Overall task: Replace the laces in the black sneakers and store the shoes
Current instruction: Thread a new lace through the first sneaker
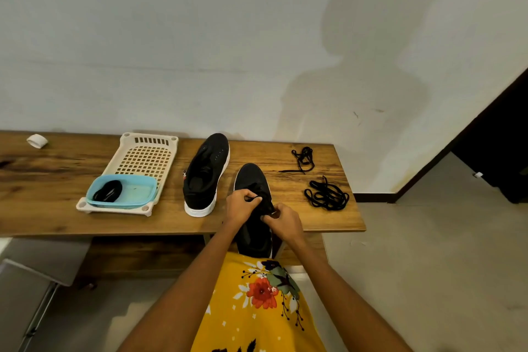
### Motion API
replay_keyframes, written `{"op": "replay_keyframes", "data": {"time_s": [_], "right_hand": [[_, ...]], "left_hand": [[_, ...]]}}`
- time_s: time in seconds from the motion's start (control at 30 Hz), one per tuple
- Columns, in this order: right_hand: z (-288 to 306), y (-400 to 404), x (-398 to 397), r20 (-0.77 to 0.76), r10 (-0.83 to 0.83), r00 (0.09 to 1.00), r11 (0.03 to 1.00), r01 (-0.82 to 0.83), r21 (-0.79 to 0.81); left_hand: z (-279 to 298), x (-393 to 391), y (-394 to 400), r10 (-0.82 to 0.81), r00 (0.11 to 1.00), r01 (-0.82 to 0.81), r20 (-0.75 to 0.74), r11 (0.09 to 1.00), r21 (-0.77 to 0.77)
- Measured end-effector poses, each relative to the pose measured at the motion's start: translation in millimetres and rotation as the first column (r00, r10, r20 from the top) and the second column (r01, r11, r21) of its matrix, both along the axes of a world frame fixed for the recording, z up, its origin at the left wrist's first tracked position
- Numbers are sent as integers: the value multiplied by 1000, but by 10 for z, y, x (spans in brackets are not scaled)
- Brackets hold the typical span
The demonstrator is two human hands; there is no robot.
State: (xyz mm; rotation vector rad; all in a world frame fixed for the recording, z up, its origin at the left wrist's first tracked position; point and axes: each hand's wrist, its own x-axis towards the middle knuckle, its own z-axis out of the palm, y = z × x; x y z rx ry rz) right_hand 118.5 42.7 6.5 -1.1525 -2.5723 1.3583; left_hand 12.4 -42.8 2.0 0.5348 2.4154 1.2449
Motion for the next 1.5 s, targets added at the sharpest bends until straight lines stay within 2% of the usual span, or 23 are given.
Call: {"op": "replay_keyframes", "data": {"time_s": [0.1,0.23,0.33,0.4,0.5,0.67,0.77,0.8,0.9,1.0,1.13,1.37,1.5], "right_hand": [[19,7,45,-25,-10,1000,1000,10,-11],[-11,-62,88,-37,4,999,985,3,173],[-57,-139,64,-147,-31,989,973,63,220],[-29,-162,10,-245,-99,965,982,134,131],[14,-98,-90,-340,-202,918,979,184,-85],[96,70,-190,-438,-339,833,936,253,-245],[245,83,-245,-500,-414,761,884,205,-420],[282,103,-268,-508,-384,771,891,165,-424],[305,172,-308,-419,-73,905,971,-31,-237],[196,220,-325,-275,144,951,975,-184,-124],[120,211,-337,-238,125,963,992,-125,15],[115,233,-319,-115,233,966,960,-210,183],[87,206,-352,-49,182,982,960,-167,227]], "left_hand": [[5,-8,-6,-12,1000,12,11,1000,-14],[4,8,-7,-11,1000,11,13,1000,1],[0,-5,-2,-23,1000,23,17,1000,0],[2,-15,1,-32,999,32,13,999,-6],[-12,-27,-7,-45,999,45,21,999,-5],[-44,-46,-17,-48,998,48,34,999,10],[-48,-52,-10,-54,998,54,28,998,14],[-48,-58,-8,-59,998,59,23,998,14],[-49,-74,-13,-88,996,88,11,996,-6],[-73,-96,-17,-115,993,115,13,993,-16],[-72,-113,-38,-145,988,144,50,989,14],[-18,-189,-36,-215,949,234,233,970,-59],[-19,-213,-43,-218,923,242,316,969,-40]]}}
